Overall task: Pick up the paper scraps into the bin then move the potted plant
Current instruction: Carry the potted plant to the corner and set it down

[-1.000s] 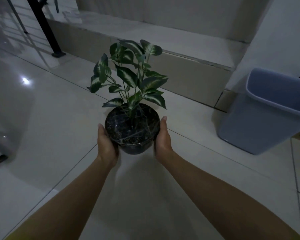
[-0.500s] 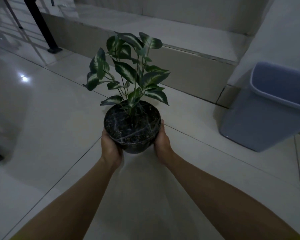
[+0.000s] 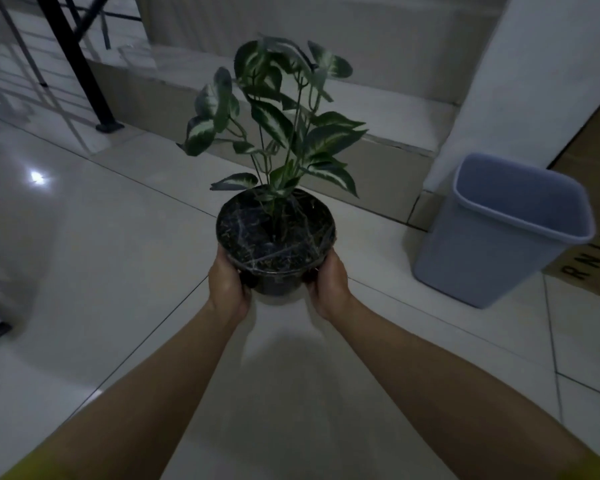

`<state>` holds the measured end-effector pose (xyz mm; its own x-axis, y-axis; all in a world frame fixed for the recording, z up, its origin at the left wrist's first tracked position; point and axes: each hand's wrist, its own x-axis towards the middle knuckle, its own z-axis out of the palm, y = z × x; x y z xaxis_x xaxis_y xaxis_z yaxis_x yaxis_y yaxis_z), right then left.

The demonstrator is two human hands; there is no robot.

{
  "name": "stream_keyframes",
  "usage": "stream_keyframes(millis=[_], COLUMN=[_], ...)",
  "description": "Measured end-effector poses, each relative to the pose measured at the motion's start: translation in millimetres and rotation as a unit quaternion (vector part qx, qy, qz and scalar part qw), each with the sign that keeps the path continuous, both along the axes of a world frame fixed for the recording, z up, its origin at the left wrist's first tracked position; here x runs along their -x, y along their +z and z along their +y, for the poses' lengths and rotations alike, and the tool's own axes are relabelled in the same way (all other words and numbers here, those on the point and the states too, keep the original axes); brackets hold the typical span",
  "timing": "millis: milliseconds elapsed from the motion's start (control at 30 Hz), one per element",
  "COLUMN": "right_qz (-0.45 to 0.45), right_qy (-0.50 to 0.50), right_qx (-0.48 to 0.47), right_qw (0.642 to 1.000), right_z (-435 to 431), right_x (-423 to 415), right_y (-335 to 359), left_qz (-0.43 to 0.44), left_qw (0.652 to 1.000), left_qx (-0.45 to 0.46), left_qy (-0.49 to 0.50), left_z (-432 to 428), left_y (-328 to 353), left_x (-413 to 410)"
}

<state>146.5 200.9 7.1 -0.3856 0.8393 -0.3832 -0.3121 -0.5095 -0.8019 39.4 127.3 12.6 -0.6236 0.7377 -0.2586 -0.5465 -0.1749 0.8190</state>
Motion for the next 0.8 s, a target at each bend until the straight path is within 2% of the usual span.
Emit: stream_keyframes(millis=[133, 233, 433, 800], right_qz=[0.054, 0.08, 0.067, 0.074], right_qy=[-0.023, -0.012, -0.003, -0.079], right_qx=[-0.029, -0.033, -0.015, -0.027], right_qw=[0.998, 0.996, 0.998, 0.994], right_z=[-7.7, -11.6, -19.2, -23.6], right_x=[-6.7, -14.0, -34.2, -95.1], right_y=[18.2, 30.2, 54.0, 126.4], left_qz=[0.015, -0.014, -0.068, -0.058], left_qw=[0.999, 0.999, 0.997, 0.994], left_qx=[-0.024, -0.035, -0.022, -0.081], left_qy=[-0.023, -0.023, -0.026, -0.037], left_z=[0.2, -1.8, -8.8, -3.4], left_y=[22.0, 37.4, 58.5, 129.9], left_x=[-19.1, -31.7, -53.8, -117.6])
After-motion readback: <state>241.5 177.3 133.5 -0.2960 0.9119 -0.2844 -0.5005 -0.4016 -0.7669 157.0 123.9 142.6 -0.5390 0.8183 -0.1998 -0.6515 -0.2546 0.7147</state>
